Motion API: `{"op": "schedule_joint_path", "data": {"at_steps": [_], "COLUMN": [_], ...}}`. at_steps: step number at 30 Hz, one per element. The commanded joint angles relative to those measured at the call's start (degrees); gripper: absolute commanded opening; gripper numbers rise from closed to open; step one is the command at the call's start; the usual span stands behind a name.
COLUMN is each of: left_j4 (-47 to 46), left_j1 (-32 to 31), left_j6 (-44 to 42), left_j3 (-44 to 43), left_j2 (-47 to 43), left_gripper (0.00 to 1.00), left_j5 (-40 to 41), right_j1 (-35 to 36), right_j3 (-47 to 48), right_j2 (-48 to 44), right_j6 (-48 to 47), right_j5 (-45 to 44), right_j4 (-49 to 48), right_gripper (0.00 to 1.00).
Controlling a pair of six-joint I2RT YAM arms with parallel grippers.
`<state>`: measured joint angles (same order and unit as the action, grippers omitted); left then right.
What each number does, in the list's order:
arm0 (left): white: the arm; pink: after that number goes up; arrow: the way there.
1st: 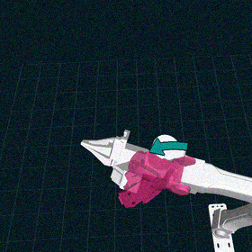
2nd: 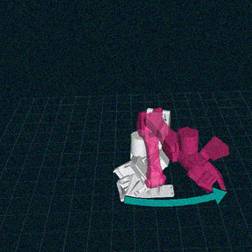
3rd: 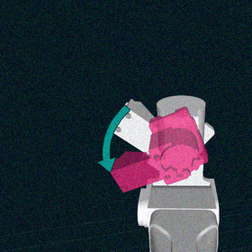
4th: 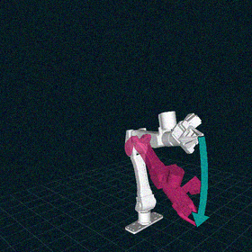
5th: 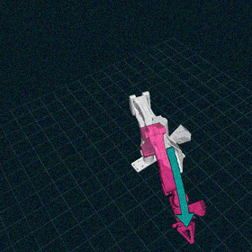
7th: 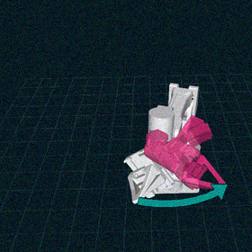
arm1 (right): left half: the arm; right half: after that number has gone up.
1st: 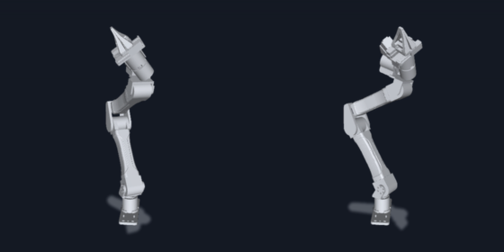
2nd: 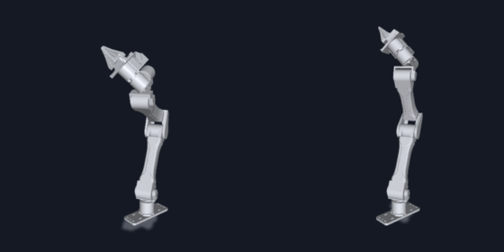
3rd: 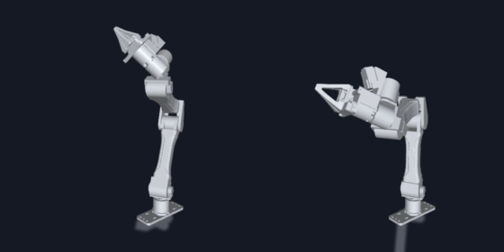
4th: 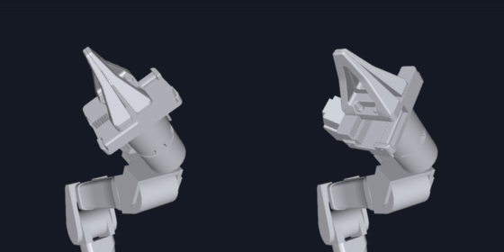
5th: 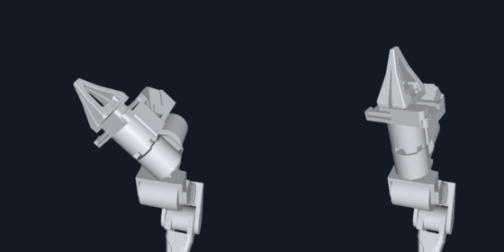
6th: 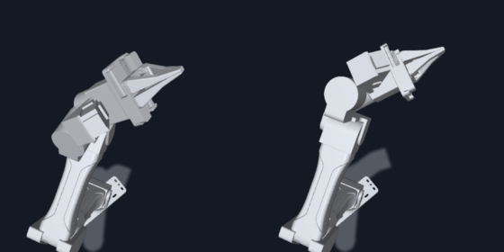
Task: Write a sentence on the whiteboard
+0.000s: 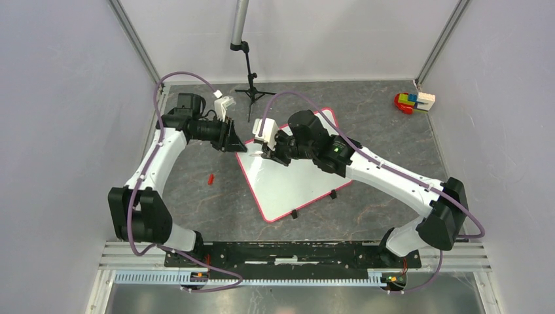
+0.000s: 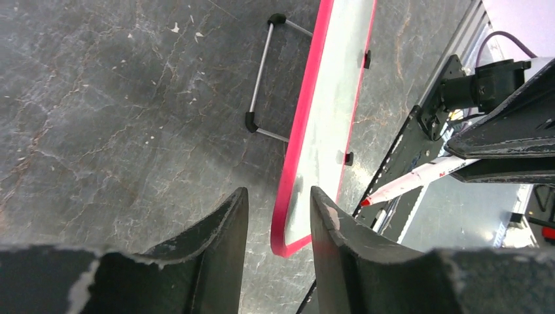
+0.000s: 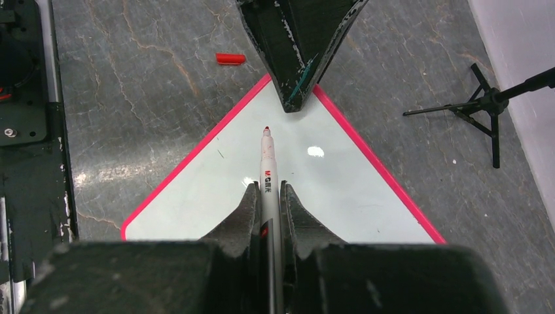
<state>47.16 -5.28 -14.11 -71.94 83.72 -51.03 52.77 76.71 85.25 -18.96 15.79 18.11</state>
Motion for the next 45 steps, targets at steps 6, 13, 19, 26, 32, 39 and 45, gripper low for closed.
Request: {"op": "schedule_joint_path", "data": {"at_steps": [6,13,19,26,32,39,45], "left_j4": [-4.5,-3.8,-3.9,-3.8,-3.8,-3.8,-3.8], "left_j1": [1.8,2.6,2.6,2.6,2.5,2.4,2.3], "left_j6": [2.7,4.1,3.8,4.0,3.9,3.5,3.4], "left_j3": [-0.5,-0.7,0.2,0.7,0.8,1.2,1.2], "left_j2": [-5.7,-4.9,-4.9,-3.7,-3.0,-3.2,-3.3], "left_gripper": [0.5,0.48,0.46,0.43,0.38,0.29,0.18], "left_j5": [1.5,0.7,-0.9,-2.1,-2.9,-3.3,-3.1], "right_j1": [0.3,0.4,0.6,0.6,0.7,0.8,0.8], "right_j3": [4.2,5.2,6.4,8.1,8.9,9.7,10.2], "right_j2": [0.4,2.3,4.3,5.7,7.1,8.5,9.1], "right_j6": [-2.7,-1.9,-1.3,-0.5,-0.4,-0.1,-0.5], "right_j5": [0.8,-0.5,-0.4,-1.0,-1.5,-2.1,-3.7], "right_j4": [1.0,0.4,0.4,0.0,0.3,0.5,1.4], "right_gripper": [0.0,0.0,0.0,0.0,0.0,0.0,0.0]}}
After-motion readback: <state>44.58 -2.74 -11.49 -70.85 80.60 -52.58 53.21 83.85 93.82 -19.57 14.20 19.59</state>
